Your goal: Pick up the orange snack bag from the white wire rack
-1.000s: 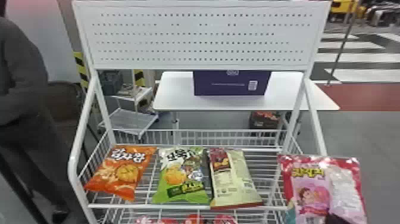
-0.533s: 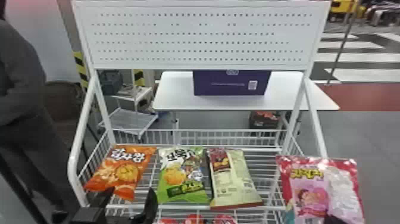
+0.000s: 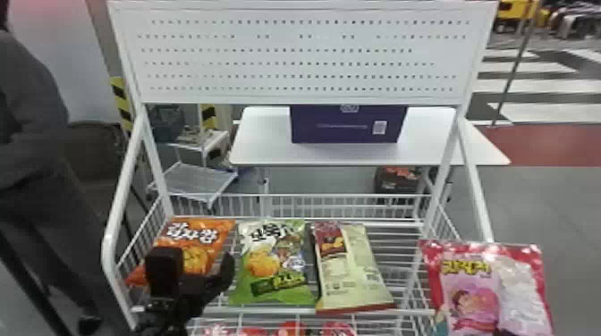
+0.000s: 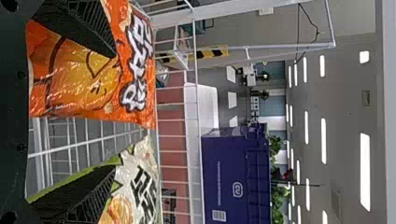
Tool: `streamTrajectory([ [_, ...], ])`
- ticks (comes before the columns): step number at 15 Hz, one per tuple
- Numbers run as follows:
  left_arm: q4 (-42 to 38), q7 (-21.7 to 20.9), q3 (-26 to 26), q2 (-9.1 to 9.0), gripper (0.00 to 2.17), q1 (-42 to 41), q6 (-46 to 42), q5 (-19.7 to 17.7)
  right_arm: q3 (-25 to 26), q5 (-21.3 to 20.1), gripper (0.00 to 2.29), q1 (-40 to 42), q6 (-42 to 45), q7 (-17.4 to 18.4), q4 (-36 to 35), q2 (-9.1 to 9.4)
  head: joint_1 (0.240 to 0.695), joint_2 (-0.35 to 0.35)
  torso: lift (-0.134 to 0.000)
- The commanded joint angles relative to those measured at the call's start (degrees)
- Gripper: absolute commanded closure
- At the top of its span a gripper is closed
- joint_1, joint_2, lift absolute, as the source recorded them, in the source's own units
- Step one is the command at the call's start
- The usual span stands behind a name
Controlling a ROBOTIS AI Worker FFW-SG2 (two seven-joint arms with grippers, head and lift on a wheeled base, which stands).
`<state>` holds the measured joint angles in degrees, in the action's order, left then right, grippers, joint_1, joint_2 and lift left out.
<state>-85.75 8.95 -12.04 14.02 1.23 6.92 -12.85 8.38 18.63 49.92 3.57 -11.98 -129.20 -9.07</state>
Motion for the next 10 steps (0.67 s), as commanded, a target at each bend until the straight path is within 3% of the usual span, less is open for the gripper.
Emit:
streamTrajectory([
  [1, 1.99, 0.01, 0.53, 0.3, 0.03, 1.31, 0.07, -0.42, 0.14, 0.09, 2.25, 0.01, -0.01, -0.06, 0.44, -0.07, 0.499, 0.0, 0.0],
  [4, 3.13, 0.01, 0.79, 0.48, 0.04, 2.02, 1.65, -0.33, 0.14, 0.09, 2.25, 0.01, 0.16, -0.06, 0.44, 0.02, 0.499, 0.0, 0.0],
  [5, 3.39, 0.01, 0.79, 0.48, 0.22, 2.11, 2.36, -0.33, 0.14, 0.09, 2.25, -0.08, 0.16, -0.06, 0.44, 0.02, 0.499, 0.0, 0.0],
  [6, 3.66, -0.08, 0.79, 0.66, 0.44, 2.28, 2.36, -0.33, 0.14, 0.09, 2.25, -0.08, 0.16, -0.06, 0.44, 0.02, 0.499, 0.0, 0.0],
  [9, 3.74, 0.63, 0.88, 0.48, 1.78, 2.37, 2.36, -0.59, 0.4, 0.27, 2.25, 0.09, 0.16, -0.15, 0.44, 0.02, 0.499, 0.0, 0.0],
  [10, 3.74, 0.54, 0.97, 0.48, 1.84, 2.28, 3.23, -0.68, 0.67, 0.53, 2.25, 0.18, 0.16, -0.15, 0.44, 0.02, 0.499, 0.0, 0.0],
])
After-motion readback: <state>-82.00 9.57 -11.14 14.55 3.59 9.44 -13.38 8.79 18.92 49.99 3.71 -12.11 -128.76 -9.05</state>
